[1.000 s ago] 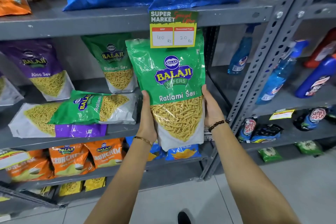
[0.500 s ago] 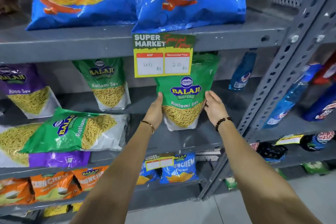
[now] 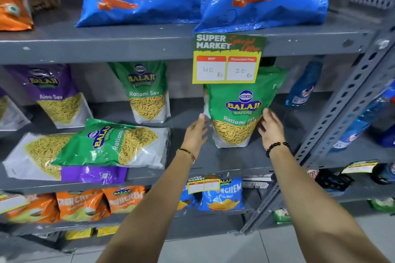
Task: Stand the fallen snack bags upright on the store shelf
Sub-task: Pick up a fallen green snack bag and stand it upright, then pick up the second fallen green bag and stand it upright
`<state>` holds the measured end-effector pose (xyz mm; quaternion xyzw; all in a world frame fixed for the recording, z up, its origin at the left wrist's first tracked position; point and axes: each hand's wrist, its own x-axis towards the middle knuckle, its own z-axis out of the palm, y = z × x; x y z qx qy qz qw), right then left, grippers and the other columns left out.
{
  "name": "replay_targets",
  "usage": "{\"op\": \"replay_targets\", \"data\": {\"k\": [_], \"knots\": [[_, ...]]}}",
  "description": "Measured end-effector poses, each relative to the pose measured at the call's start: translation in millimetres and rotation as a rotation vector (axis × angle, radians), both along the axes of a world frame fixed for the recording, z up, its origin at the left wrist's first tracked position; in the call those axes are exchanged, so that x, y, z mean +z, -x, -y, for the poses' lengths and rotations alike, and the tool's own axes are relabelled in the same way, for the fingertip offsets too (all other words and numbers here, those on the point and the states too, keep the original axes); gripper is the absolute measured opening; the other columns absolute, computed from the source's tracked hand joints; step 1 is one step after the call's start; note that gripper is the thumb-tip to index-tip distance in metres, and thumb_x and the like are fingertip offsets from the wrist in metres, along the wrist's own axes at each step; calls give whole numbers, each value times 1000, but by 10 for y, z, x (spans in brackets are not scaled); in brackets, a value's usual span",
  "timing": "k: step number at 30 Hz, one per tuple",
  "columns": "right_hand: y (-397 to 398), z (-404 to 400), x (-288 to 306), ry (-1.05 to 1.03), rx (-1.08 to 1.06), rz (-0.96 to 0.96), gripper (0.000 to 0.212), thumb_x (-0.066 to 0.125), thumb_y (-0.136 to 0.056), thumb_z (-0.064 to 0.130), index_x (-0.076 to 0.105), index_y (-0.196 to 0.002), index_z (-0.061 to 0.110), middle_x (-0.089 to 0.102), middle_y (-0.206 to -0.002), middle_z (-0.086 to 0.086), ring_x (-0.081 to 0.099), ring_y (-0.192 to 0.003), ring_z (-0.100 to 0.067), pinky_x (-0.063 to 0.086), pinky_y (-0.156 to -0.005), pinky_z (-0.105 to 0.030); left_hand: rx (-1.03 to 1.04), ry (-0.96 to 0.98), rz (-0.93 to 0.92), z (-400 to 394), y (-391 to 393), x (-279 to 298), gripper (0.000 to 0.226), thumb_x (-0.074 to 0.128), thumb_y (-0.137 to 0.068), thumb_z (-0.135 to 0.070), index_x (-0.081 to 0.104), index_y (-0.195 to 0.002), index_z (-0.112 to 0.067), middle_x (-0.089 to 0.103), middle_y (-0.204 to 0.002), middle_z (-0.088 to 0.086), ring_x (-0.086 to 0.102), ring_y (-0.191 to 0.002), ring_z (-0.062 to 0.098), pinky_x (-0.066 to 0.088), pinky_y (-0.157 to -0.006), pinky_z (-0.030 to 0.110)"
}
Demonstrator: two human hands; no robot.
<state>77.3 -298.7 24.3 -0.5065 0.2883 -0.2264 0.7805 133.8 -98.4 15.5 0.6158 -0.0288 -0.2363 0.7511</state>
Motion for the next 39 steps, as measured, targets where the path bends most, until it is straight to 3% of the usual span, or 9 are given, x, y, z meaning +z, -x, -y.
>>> {"op": "replay_targets", "data": {"k": [3, 9, 13, 15, 19, 22, 24, 28, 39], "knots": [[134, -215, -83, -92, -198, -46, 47, 49, -93, 32, 45, -134, 10, 45, -145, -11, 39, -135, -24, 31, -110, -40, -3, 51, -57, -294, 198, 35, 64, 33, -93, -52, 37, -139, -8, 39, -148, 8, 38, -136, 24, 32, -111, 38], [384, -1046, -314, -195, -273, -164, 44, 49, -92, 29, 47, -131, 9, 46, -141, -12, 43, -129, -25, 39, -98, -37, 73, 177, -249, -1023, 642, 18, 63, 29, -93, -55, 45, -134, -9, 48, -141, 9, 49, -123, 25, 40, -100, 36], [410, -1725, -360, 37, -109, -193, 6, 55, -89, 21, 58, -92, 17, 58, -95, -5, 50, -100, -21, 42, -83, -36, 197, 249, -407, -1466, 807, -98, 64, 30, -90, -60, 57, -115, -7, 55, -121, 12, 56, -105, 27, 44, -93, 39], [361, -1963, -296, 184, 26, -171, 11, 56, -89, 22, 63, -97, 17, 58, -87, 2, 48, -98, -18, 41, -78, -27, 290, 281, -455, -1601, 818, -133, 65, 29, -90, -60, 54, -116, -6, 52, -116, 12, 53, -107, 29, 41, -99, 40], [100, -2223, 43, 500, 318, -219, 38, 51, -92, 33, 59, -122, 10, 58, -116, 1, 50, -111, -14, 35, -95, -25, 477, 376, -488, -1686, 658, -72, 66, 26, -89, -62, 48, -125, -12, 49, -110, 8, 50, -90, 20, 38, -94, 33], [-208, -2353, 218, 699, 541, -272, 43, 47, -92, 39, 58, -125, 13, 57, -134, -5, 49, -125, -22, 34, -101, -29, 552, 451, -490, -1611, 535, -10, 72, 26, -87, -64, 31, -143, -18, 39, -148, 6, 39, -133, 23, 25, -112, 35], [-441, -2419, 260, 769, 661, -302, 45, 45, -92, 42, 56, -128, 16, 54, -137, -4, 48, -127, -22, 34, -102, -29, 663, 461, -488, -1529, 482, 40, 70, 29, -89, -61, 29, -144, -18, 37, -149, 4, 35, -137, 25, 26, -113, 36], [-893, -2517, 213, 812, 843, -337, 45, 49, -90, 43, 56, -128, 19, 54, -138, -3, 49, -127, -22, 35, -105, -31, 913, 454, -550, -1370, 301, 41, 69, 40, -86, -59, 40, -136, -11, 52, -132, 5, 52, -113, 25, 37, -98, 32], [-1607, -2494, -72, 1071, 1002, -606, 68, 38, -82, 63, 49, -133, 18, 49, -140, -14, 50, -123, -33, 41, -105, -40, 1131, 280, -697, -1248, -44, -104, 84, 37, -81, -67, 41, -136, -4, 48, -139, 14, 49, -122, 34, 36, -105, 38]]}}
